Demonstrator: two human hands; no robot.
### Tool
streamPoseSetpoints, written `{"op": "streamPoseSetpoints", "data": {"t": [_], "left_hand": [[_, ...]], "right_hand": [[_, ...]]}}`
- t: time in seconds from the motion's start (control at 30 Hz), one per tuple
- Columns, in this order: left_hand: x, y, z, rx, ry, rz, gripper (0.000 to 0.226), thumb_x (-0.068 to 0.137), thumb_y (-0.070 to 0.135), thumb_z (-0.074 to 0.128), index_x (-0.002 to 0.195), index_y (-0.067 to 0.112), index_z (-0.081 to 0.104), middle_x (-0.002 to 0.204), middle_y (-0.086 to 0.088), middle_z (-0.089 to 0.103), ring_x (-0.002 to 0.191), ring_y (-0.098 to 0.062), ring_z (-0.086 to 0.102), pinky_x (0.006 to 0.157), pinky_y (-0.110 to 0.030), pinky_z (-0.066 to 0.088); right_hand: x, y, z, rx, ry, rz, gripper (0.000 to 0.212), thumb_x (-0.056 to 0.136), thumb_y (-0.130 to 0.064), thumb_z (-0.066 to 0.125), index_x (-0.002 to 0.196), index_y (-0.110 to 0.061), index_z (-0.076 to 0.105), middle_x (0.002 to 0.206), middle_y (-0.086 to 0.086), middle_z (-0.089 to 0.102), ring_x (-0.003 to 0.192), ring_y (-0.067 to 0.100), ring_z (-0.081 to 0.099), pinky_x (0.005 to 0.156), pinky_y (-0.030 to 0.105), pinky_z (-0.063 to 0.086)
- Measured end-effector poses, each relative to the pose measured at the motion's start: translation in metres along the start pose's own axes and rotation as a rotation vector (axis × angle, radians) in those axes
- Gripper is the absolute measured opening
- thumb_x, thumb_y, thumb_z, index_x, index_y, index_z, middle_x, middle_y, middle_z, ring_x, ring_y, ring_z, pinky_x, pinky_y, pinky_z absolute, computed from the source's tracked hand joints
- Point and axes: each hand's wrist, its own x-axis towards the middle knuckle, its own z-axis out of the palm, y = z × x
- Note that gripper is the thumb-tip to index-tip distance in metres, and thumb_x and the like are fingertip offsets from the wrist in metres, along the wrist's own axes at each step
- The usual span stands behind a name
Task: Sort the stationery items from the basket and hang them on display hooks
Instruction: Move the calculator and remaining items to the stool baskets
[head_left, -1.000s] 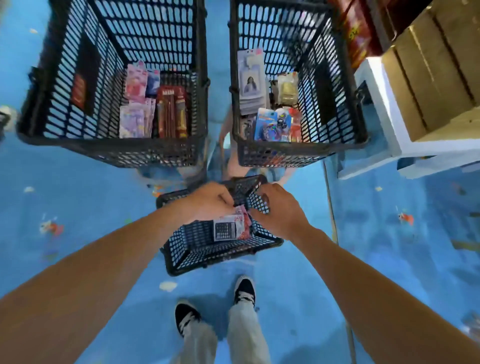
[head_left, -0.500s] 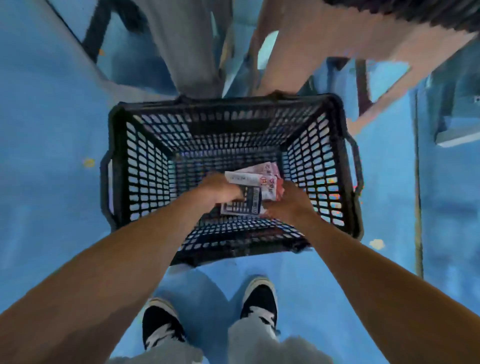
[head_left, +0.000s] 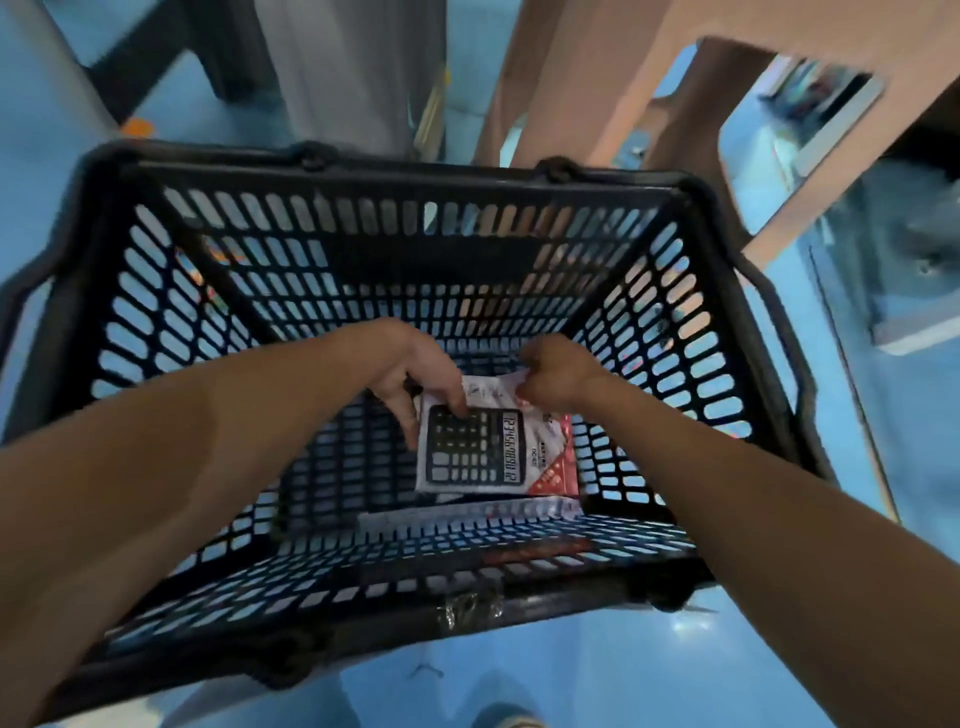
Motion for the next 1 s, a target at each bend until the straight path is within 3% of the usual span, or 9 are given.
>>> {"op": "streamPoseSetpoints", "data": {"t": [0.17,0.3,0.37,0.47,0.6,0.73,0.83,0.93,1.0], "left_hand": [[0.002,0.006,0.011,0.083,0.003,0.026,0.021,0.109,0.01,0.044,0.122,0.0,0.057,0.113,-0.019,0.07,0.1,-0.033,0.073,0.101,-0.057,0.054],[-0.007,0.008,0.002,0.424,0.247,0.052,0.062,0.097,0.036,0.068,0.15,0.013,0.045,0.148,-0.011,0.053,0.121,-0.029,0.061,0.103,-0.045,0.055],[-0.006,0.011,-0.001,0.528,0.321,0.119,0.075,0.09,0.043,0.076,0.15,0.014,0.044,0.153,-0.009,0.046,0.128,-0.031,0.054,0.101,-0.042,0.052],[0.0,0.012,0.004,0.503,0.248,0.166,0.074,0.082,0.041,0.085,0.145,0.02,0.052,0.148,-0.002,0.052,0.132,-0.029,0.052,0.108,-0.045,0.048],[0.008,0.017,0.016,0.544,0.225,0.178,0.07,0.074,0.027,0.092,0.136,0.016,0.061,0.135,-0.003,0.061,0.122,-0.029,0.059,0.109,-0.048,0.049],[0.009,0.016,0.015,0.509,0.22,0.164,0.072,0.067,0.025,0.096,0.13,0.017,0.063,0.129,-0.001,0.063,0.117,-0.028,0.06,0.107,-0.049,0.05],[0.01,0.011,0.017,0.503,0.228,0.143,0.083,0.059,0.035,0.099,0.131,0.022,0.059,0.125,0.003,0.061,0.108,-0.022,0.059,0.098,-0.045,0.054],[0.013,0.008,0.021,0.489,0.225,0.136,0.084,0.059,0.038,0.099,0.131,0.023,0.057,0.122,0.005,0.06,0.104,-0.019,0.057,0.09,-0.04,0.055],[0.014,0.005,0.021,0.462,0.199,0.108,0.073,0.061,0.04,0.098,0.123,0.023,0.063,0.114,0.007,0.067,0.101,-0.016,0.062,0.082,-0.034,0.053]], "right_hand": [[0.004,0.006,-0.009,0.103,0.038,-0.052,0.05,0.089,-0.019,0.077,0.136,-0.012,0.063,0.142,0.009,0.058,0.129,0.026,0.056,0.108,0.037,0.048],[-0.004,0.012,-0.01,0.006,0.043,0.011,0.053,0.09,-0.019,0.072,0.139,-0.012,0.055,0.139,0.013,0.057,0.126,0.028,0.056,0.1,0.032,0.049],[-0.008,0.01,-0.009,-0.078,-0.02,0.102,0.051,0.094,-0.03,0.066,0.139,-0.011,0.052,0.134,0.011,0.06,0.117,0.028,0.061,0.092,0.03,0.051],[-0.011,0.002,-0.007,0.001,-0.204,0.259,0.048,0.102,-0.033,0.052,0.141,-0.005,0.048,0.131,0.018,0.062,0.102,0.034,0.071,0.089,0.045,0.061],[-0.013,-0.001,-0.001,0.089,-0.324,0.335,0.05,0.107,-0.035,0.041,0.145,-0.004,0.046,0.14,0.022,0.058,0.107,0.041,0.07,0.091,0.053,0.06],[-0.015,0.008,-0.003,0.177,-0.376,0.377,0.044,0.105,-0.039,0.045,0.139,-0.011,0.051,0.136,0.017,0.061,0.115,0.036,0.065,0.091,0.053,0.059],[-0.014,0.011,-0.004,0.205,-0.453,0.454,0.066,0.099,-0.048,0.06,0.151,-0.015,0.036,0.152,0.02,0.043,0.131,0.045,0.052,0.08,0.054,0.058],[-0.012,0.013,0.0,0.315,-0.487,0.478,0.063,0.096,-0.042,0.068,0.146,-0.014,0.04,0.142,0.019,0.053,0.124,0.042,0.058,0.101,0.059,0.052],[-0.011,0.017,0.001,0.361,-0.479,0.461,0.055,0.094,-0.038,0.072,0.135,-0.014,0.045,0.129,0.015,0.059,0.116,0.037,0.062,0.103,0.058,0.051]]}}
